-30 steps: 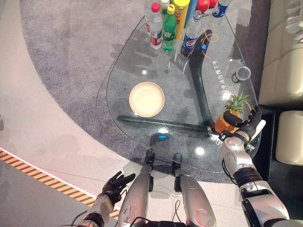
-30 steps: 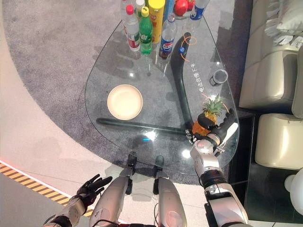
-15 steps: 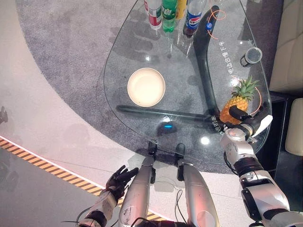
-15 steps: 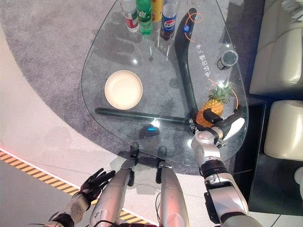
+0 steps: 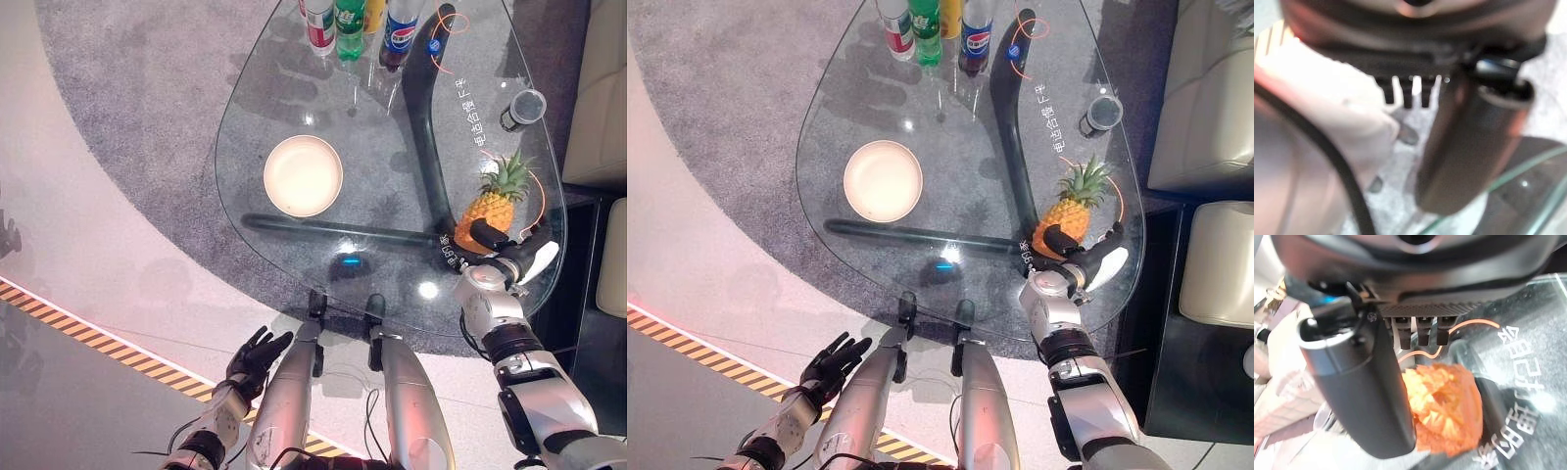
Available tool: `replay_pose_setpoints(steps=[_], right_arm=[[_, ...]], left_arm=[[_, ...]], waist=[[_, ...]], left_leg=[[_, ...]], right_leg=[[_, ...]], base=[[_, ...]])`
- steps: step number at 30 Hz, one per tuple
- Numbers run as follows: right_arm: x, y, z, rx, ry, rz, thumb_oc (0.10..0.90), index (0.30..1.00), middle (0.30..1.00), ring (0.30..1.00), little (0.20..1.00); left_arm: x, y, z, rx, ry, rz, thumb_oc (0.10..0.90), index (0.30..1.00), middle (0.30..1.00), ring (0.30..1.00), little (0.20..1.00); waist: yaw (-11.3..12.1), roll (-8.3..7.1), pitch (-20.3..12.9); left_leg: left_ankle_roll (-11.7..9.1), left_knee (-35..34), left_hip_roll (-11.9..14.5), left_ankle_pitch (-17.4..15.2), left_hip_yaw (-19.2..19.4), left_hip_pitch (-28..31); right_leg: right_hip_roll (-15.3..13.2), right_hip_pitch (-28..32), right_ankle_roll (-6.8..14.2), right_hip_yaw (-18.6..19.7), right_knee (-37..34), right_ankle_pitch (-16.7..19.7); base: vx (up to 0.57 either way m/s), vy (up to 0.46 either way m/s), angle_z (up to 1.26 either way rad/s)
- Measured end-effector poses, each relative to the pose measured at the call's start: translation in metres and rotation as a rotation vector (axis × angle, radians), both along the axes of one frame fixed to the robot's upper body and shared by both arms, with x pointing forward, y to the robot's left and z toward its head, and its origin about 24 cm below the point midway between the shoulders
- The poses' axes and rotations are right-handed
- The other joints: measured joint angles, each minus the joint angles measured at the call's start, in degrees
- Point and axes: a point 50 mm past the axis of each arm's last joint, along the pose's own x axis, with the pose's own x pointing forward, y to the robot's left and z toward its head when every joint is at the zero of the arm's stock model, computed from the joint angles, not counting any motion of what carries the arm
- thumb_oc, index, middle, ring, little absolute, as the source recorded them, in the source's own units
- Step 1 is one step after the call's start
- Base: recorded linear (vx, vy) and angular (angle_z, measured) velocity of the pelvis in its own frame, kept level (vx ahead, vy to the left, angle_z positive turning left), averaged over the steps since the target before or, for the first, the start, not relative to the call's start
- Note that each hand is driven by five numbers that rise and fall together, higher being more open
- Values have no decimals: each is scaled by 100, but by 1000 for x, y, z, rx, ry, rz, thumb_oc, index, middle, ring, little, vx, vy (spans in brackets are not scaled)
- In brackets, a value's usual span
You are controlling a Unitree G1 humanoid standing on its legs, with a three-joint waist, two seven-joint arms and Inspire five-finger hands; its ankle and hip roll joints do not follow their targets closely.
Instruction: Pick up the fruit to the plate
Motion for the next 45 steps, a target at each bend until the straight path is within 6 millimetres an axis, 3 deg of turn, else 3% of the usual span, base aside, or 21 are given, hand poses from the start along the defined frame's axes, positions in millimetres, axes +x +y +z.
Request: replay_pose_setpoints(steps=[12,22,35,36,37,38,40,41,45], right_arm=[[11,9,9,55,-32,109,800,900,900,900,900],[16,9,-2,97,60,152,800,900,900,900,900],[27,3,9,77,129,140,800,900,900,900,900],[27,1,10,74,123,141,726,836,836,836,826],[27,0,10,70,119,140,726,836,836,836,826],[27,-1,12,66,112,141,457,606,606,606,557],[27,-1,13,50,105,142,339,505,505,505,439],[27,-4,14,36,105,138,100,300,300,300,200],[26,-9,16,-27,120,130,100,300,300,300,200]], left_arm=[[0,-2,0,-29,0,25,800,900,900,900,900],[1,-2,0,-30,-5,28,800,900,900,900,900],[13,-5,7,-34,-41,32,800,900,900,900,900],[15,-6,8,-40,-47,33,800,900,900,900,900],[16,-6,9,-42,-50,33,800,900,900,900,900],[17,-7,10,-45,-55,32,800,900,900,900,900],[18,-8,10,-52,-54,37,800,900,900,900,900],[17,-8,10,-56,-53,42,800,900,900,900,900],[17,-7,9,-57,-51,45,800,900,900,900,900]], waist=[[100,-1,0],[110,-1,0],[117,-8,-6],[117,-8,-6],[118,-8,-6],[120,-8,-6],[122,-8,-6],[135,-8,-5],[195,-7,-5]], left_leg=[[-42,92,-18,39,-98,-272],[-48,99,-30,62,-116,-293],[-60,184,-85,46,-208,-460],[-49,185,-97,39,-239,-484],[-49,184,-102,38,-245,-500],[-48,187,-104,36,-247,-540],[-47,176,-107,35,-251,-562],[-47,173,-109,34,-252,-568],[-55,164,-107,26,-257,-628]], right_leg=[[-26,-257,-22,-75,142,-14],[-47,-275,-21,-98,166,-14],[-135,-417,-5,-230,326,-108],[-139,-440,-6,-238,338,-108],[-144,-459,-6,-241,348,-108],[-144,-494,-13,-243,359,-103],[-146,-529,-17,-242,357,-97],[-147,-542,-17,-242,357,-96],[-144,-608,-22,-241,358,-86]], base=[[-5,5,3],[0,0,0],[14,16,6],[7,14,9],[5,14,6],[4,16,3],[-3,25,4],[-5,30,4],[-1,8,0]])
